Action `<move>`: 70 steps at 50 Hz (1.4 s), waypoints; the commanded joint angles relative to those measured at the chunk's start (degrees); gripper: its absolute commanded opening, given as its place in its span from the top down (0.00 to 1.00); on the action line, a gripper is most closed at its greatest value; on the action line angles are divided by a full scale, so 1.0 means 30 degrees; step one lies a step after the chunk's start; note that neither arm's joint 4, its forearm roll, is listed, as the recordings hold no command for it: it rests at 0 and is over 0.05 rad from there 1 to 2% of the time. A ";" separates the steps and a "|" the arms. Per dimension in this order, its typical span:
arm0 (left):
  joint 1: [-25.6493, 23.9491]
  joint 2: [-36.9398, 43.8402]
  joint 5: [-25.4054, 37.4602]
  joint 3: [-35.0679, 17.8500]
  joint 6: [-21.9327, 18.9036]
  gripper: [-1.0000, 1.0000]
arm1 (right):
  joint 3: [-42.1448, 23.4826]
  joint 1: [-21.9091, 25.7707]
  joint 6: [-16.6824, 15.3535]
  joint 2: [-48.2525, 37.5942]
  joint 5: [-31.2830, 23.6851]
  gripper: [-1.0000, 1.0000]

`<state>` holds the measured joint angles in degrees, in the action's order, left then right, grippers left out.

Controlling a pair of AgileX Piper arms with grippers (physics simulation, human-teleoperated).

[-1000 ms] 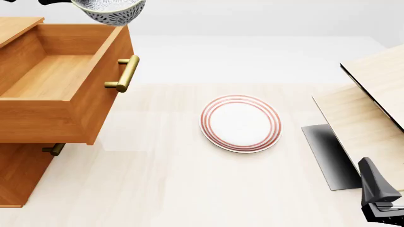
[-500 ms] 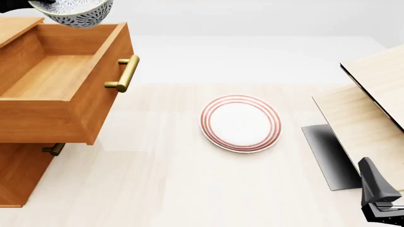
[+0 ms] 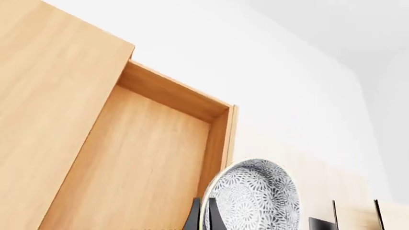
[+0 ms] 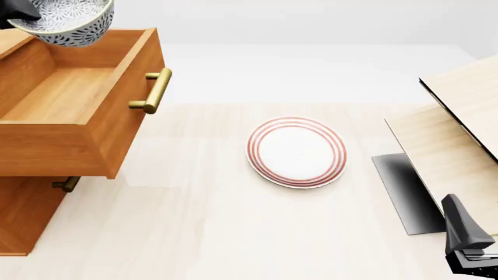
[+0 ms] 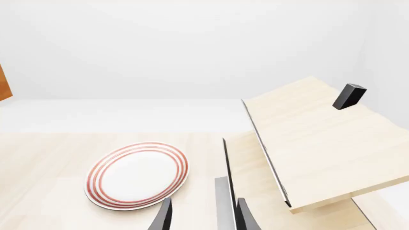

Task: Open the top drawer of the cabinet and put the bowl in it.

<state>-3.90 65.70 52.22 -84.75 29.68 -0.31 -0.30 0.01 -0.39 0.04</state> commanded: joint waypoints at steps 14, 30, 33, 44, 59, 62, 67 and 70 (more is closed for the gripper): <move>0.1171 -0.1540 -0.2205 0.3542 0.1784 1.00 | 0.0019 -0.0001 0.0005 0.0024 -0.0006 0.00; 0.2577 -0.1226 -0.3144 0.4492 0.1850 1.00 | 0.0018 0.0002 -0.0001 0.0025 -0.0005 0.00; 0.2711 -0.1027 -0.3186 0.4529 0.1754 1.00 | 0.0018 0.0005 -0.0005 0.0025 -0.0005 0.00; 0.2627 -0.0327 -0.3834 0.4859 0.2065 1.00 | 0.0018 0.0001 0.0001 0.0025 -0.0005 0.00; 0.3303 0.0569 -0.4337 0.4929 0.1870 1.00 | 0.0018 0.0002 -0.0004 0.0027 -0.0003 0.00; 0.3228 0.0776 -0.4557 0.4977 0.2024 1.00 | 0.0018 0.0000 -0.0001 0.0024 -0.0005 0.00; 0.3275 0.1043 -0.4584 0.4825 0.1933 1.00 | 0.0019 -0.0001 0.0003 0.0025 -0.0005 0.00; 0.3348 0.1247 -0.4758 0.4849 0.1934 1.00 | 0.0018 -0.0002 0.0000 0.0027 -0.0004 0.00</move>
<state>5.59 67.87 39.20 -69.96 35.81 -0.31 -0.30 0.02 -0.39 0.04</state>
